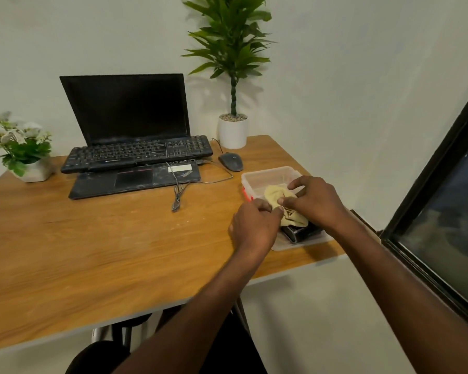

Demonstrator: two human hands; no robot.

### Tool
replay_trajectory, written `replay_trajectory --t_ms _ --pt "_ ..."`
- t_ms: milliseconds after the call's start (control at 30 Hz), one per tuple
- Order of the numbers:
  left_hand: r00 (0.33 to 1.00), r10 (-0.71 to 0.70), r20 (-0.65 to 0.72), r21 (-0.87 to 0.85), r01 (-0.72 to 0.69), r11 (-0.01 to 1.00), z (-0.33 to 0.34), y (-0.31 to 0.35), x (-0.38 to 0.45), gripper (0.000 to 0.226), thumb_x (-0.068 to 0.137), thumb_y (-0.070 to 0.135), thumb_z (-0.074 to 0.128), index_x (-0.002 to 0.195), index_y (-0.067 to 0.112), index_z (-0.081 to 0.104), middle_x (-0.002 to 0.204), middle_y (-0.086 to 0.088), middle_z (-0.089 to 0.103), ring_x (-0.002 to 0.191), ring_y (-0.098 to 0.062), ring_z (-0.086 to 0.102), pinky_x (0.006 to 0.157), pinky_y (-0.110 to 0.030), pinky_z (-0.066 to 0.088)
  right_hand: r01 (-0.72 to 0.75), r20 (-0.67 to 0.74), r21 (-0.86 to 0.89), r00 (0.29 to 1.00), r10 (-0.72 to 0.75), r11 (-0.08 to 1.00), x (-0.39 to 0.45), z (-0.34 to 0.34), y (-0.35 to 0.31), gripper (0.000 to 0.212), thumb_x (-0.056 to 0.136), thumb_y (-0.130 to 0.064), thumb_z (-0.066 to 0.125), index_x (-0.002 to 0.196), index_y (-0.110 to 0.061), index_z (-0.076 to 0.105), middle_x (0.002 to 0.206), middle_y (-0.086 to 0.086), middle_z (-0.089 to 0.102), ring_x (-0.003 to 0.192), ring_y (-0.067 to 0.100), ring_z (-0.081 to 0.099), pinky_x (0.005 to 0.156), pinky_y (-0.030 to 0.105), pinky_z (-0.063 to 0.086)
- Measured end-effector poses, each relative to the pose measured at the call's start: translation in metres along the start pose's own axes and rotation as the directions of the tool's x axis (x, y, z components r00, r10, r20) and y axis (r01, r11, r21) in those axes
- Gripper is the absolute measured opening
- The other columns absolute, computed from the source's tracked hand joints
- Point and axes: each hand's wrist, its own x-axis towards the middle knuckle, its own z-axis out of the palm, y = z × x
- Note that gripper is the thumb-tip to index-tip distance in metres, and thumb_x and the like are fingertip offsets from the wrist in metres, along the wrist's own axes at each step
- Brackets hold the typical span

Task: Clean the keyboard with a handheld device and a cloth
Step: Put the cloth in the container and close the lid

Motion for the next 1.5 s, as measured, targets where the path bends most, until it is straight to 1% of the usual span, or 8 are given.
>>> replay_trajectory --t_ms 167,300,433,667,900,1100,1333,1500 --pt "0.971 0.236 0.030 -0.373 -0.208 0.904 -0.014 0.011 0.011 0.020 0.091 0.028 0.083 0.086 0.017 0.067 0.087 -0.005 0.072 0.079 -0.014 0.066 0.072 -0.040 0.055 -0.004 0.059 0.522 0.998 -0.032 0.853 0.006 -0.017 -0.007 0.019 0.083 -0.010 0.082 0.102 -0.011 0.076 0.088 0.004 0.078 0.078 0.016 0.073 0.073 0.032 0.061" --pt "0.960 0.144 0.241 -0.629 0.041 0.776 -0.031 0.034 0.029 0.043 0.093 0.033 0.082 0.125 0.014 0.061 0.120 -0.009 0.076 0.105 -0.021 0.075 0.088 -0.040 0.064 -0.083 0.146 0.785 0.988 -0.053 0.613 0.015 -0.031 -0.014 0.024 0.090 -0.004 0.073 0.114 -0.006 0.070 0.099 0.011 0.076 0.087 0.023 0.072 0.084 0.043 0.062" --pt "0.909 0.013 0.416 -0.593 0.261 0.762 -0.043 0.040 0.056 0.025 0.093 0.019 0.082 0.112 0.007 0.071 0.104 -0.006 0.079 0.100 -0.021 0.073 0.093 -0.037 0.059 -0.115 0.142 0.805 0.990 0.000 0.583 0.026 -0.033 -0.012 0.025 0.091 0.001 0.070 0.115 -0.007 0.069 0.098 0.009 0.075 0.087 0.023 0.071 0.086 0.047 0.061" --pt "0.971 -0.002 0.239 -0.707 0.175 0.685 -0.048 0.049 0.085 0.041 0.090 -0.021 0.066 0.122 0.004 0.065 0.113 -0.017 0.072 0.103 -0.028 0.071 0.078 -0.033 0.065 -0.232 0.293 0.670 0.955 0.035 0.706 0.042 -0.034 -0.009 0.025 0.092 -0.008 0.070 0.116 -0.002 0.072 0.092 0.011 0.074 0.084 0.025 0.069 0.079 0.040 0.060" --pt "0.872 -0.112 0.476 -0.520 0.382 0.764 -0.045 0.059 0.088 0.020 0.093 0.011 0.081 0.101 0.008 0.063 0.105 -0.014 0.074 0.097 -0.026 0.071 0.096 -0.040 0.062 -0.331 0.320 0.824 0.942 0.105 0.460 0.065 -0.029 -0.022 0.039 0.089 0.012 0.063 0.123 -0.007 0.066 0.102 0.009 0.074 0.094 0.025 0.071 0.068 0.034 0.060" --pt "0.936 0.282 0.210 -0.684 -0.066 0.727 -0.053 0.062 0.108 0.081 0.085 -0.030 0.056 0.148 0.020 0.050 0.093 -0.006 0.067 0.081 -0.014 0.065 0.062 -0.023 0.054 0.206 -0.049 0.669 0.971 -0.234 0.714 0.075 -0.036 -0.014 0.080 0.072 0.023 0.068 0.134 -0.025 0.059 0.114 0.010 0.075 0.103 0.022 0.070 0.083 0.037 0.060" --pt "0.889 0.457 0.030 -0.395 -0.410 0.822 -0.037 0.065 0.115 0.033 0.090 -0.019 0.061 0.097 0.007 0.080 0.094 0.005 0.078 0.092 -0.006 0.071 0.087 -0.031 0.060 0.087 0.004 0.634 0.993 -0.115 0.769 0.086 -0.032 -0.015 0.055 0.075 0.018 0.067 0.112 -0.022 0.075 0.093 0.013 0.067 0.085 0.026 0.066 0.062 0.032 0.052" --pt "0.891 0.452 0.031 -0.452 -0.391 0.802 -0.033 0.069 0.116 0.042 0.086 -0.024 0.055 0.095 0.011 0.077 0.097 0.003 0.078 0.091 -0.005 0.070 0.084 -0.032 0.058 -0.210 0.260 0.810 0.966 -0.014 0.548 0.093 -0.034 -0.024 0.058 0.082 0.023 0.053 0.124 -0.015 0.066 0.116 0.013 0.069 0.100 0.027 0.067 0.064 0.033 0.059"
